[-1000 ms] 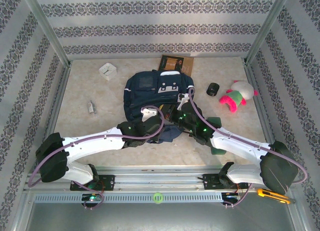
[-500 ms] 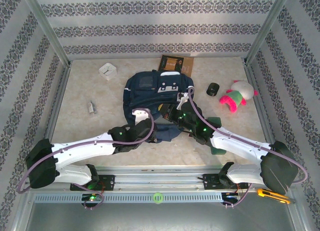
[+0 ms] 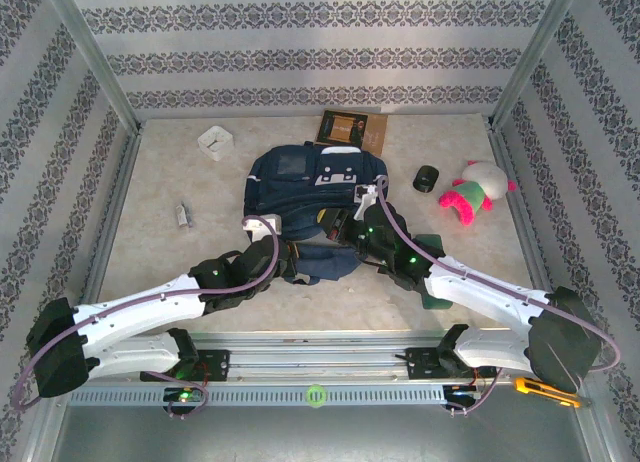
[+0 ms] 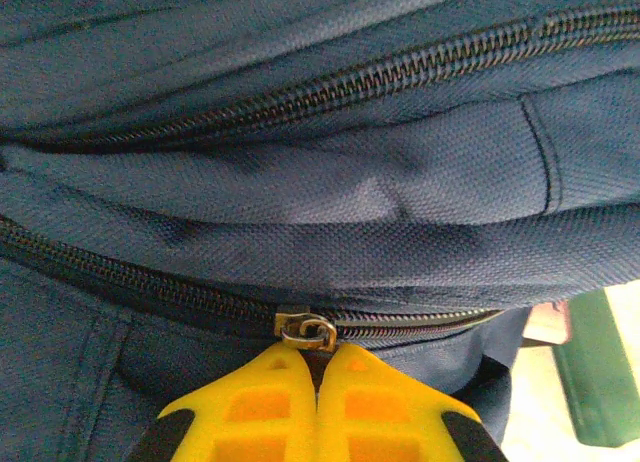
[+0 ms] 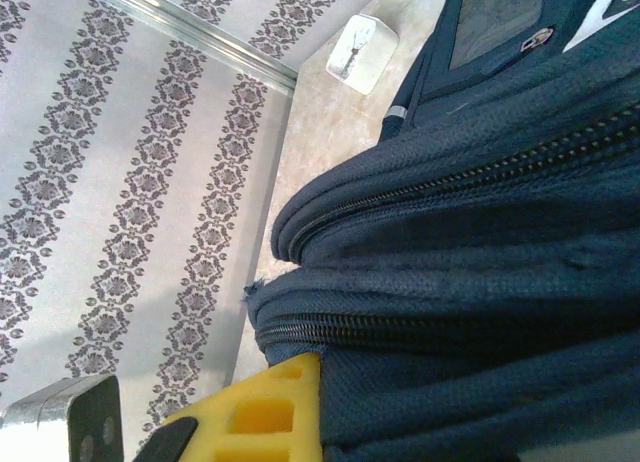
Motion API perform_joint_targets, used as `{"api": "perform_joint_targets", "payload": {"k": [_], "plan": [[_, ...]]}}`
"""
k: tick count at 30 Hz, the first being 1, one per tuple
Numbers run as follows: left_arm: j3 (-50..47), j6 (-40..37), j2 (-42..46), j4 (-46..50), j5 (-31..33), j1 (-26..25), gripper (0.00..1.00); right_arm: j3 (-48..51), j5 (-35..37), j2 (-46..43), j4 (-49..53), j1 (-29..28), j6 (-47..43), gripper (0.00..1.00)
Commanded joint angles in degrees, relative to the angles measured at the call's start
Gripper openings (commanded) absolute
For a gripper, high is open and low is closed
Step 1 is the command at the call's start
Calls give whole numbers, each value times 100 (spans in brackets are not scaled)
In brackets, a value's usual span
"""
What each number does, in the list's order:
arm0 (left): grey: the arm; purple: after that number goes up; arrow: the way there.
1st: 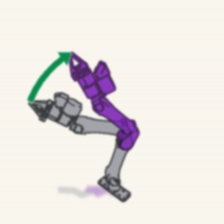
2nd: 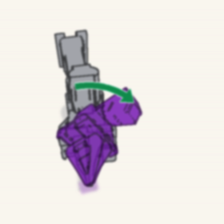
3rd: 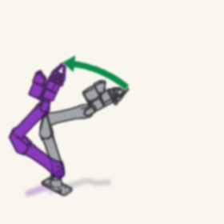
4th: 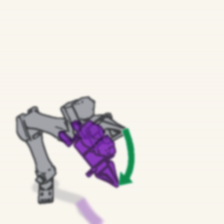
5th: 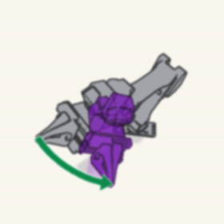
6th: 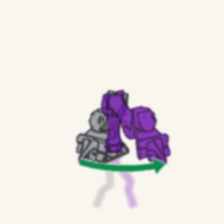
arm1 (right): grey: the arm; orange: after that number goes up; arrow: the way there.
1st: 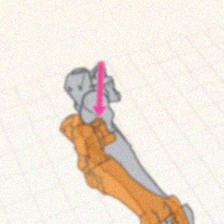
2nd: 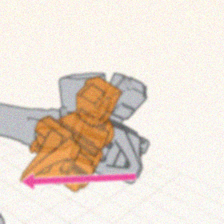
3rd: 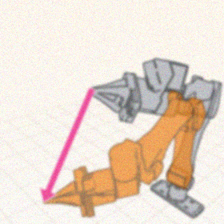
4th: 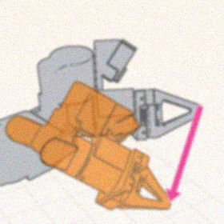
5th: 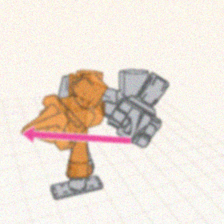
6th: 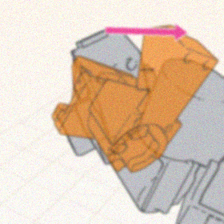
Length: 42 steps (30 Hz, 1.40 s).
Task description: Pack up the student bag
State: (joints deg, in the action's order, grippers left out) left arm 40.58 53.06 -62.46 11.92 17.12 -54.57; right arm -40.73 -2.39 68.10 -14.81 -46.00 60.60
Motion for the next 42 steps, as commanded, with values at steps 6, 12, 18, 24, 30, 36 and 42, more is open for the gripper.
{"api": "perform_joint_targets", "payload": {"k": [6,12,18,24,30,36,42], "plan": [[-19,341,-440,-1752,-1068,157,0,-487,-426,273,-304,-138,-254,0],[-37,243,-37,-902,-939,537,0,-462,-480,129,111,-70,-540,0],[-193,-53,698,92,-720,956,0,-367,-974,-145,368,167,-751,0],[-201,-523,817,478,-832,1299,0,-339,-1720,-215,205,495,-678,0],[-116,-991,669,128,-1673,1387,8,-334,-1853,-268,177,628,-605,0],[-33,-1534,404,54,-2661,1104,46,-453,-1870,-126,154,628,-591,0],[18,-1465,326,215,-2761,821,51,-488,-1826,-102,155,634,-613,0]]}}
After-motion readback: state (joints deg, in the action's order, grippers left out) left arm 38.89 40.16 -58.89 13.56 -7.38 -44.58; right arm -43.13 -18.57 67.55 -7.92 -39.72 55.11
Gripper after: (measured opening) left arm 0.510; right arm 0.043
